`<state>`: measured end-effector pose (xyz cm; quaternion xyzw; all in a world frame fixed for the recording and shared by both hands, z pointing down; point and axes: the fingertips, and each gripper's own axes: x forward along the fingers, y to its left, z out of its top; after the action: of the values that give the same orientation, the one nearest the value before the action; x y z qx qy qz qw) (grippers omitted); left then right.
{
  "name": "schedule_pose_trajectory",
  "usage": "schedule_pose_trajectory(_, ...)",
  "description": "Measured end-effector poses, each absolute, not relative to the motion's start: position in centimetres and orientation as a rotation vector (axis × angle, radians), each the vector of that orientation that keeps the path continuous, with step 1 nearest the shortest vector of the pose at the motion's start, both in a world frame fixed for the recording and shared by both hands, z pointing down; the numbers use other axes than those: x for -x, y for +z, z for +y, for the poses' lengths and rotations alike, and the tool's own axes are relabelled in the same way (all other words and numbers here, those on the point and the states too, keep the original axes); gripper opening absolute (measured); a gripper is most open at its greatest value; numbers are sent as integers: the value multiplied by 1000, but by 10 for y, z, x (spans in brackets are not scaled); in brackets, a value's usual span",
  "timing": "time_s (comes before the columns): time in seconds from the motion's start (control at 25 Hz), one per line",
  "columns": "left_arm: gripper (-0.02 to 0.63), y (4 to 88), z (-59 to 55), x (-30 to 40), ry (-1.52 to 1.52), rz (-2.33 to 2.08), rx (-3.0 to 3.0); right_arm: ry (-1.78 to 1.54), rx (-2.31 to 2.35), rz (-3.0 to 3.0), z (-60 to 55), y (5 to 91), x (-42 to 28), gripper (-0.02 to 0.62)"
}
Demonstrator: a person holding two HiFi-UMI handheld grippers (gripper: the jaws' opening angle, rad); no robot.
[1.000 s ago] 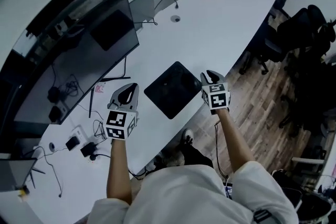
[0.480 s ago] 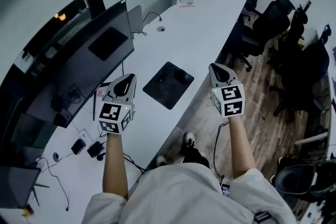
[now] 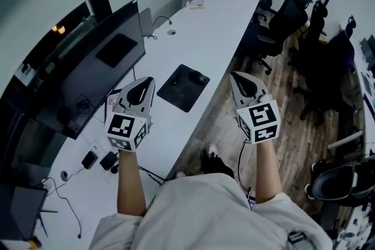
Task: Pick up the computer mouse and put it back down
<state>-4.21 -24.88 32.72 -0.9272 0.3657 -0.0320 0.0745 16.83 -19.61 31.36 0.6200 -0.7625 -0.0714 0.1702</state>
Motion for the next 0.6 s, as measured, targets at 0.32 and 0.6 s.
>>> schedule_pose_trajectory(0.32,17,310,-213,31,-89,1016,2697,-273,-1778,-2180,-167,289,-152,12)
schedule_pose_trajectory(0.6,18,308,-204,29,-92,1011,2701,-279,-1777,-2177,-165,289,-150,12)
